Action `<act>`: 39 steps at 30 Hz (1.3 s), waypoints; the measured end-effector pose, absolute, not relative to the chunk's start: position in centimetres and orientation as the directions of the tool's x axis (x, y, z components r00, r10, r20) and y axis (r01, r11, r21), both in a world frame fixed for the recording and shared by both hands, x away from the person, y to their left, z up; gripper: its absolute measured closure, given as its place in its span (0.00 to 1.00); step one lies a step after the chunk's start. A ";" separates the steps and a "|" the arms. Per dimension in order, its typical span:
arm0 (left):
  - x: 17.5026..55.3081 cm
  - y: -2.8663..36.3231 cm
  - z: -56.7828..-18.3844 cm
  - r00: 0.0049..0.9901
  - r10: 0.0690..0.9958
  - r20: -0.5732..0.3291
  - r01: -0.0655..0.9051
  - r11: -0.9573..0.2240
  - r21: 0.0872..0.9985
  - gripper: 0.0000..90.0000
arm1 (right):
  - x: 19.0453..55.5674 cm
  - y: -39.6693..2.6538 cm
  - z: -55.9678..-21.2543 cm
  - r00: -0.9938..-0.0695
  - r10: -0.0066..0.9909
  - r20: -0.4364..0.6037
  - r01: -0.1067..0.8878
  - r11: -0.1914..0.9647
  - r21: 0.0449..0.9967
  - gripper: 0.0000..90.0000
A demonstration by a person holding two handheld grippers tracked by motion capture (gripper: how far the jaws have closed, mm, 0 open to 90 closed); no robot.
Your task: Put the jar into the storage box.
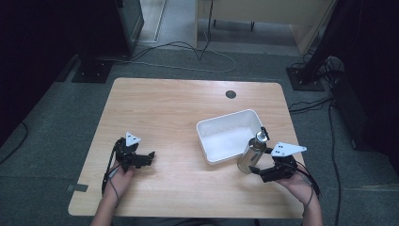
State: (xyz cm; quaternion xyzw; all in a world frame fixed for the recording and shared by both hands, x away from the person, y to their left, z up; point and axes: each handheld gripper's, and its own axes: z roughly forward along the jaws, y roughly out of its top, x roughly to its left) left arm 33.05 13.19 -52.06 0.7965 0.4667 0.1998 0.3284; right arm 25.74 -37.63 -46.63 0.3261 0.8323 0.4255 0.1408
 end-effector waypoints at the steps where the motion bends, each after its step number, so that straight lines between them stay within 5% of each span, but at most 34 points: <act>1: 33.0 13.2 -52.1 0.484 0.875 0.012 0.612 -0.348 0.710 0.00 | 25.8 -37.6 -46.6 -0.746 0.665 0.046 0.423 0.419 0.803 0.12; 18: 33.0 13.2 -52.1 0.484 0.875 0.011 0.612 -0.348 0.710 0.00 | 26.1 -36.4 -47.0 -0.740 0.669 0.065 0.395 0.354 0.848 0.18; 29: 33.1 13.2 -52.1 0.484 0.875 0.011 0.613 -0.348 0.710 0.00 | 26.3 -36.4 -47.1 -0.717 0.691 0.094 0.394 0.291 0.872 0.36; 39: 33.1 13.2 -52.1 0.484 0.875 0.011 0.613 -0.348 0.710 0.00 | 26.1 -36.3 -47.0 -0.713 0.697 0.076 0.383 0.296 0.875 0.37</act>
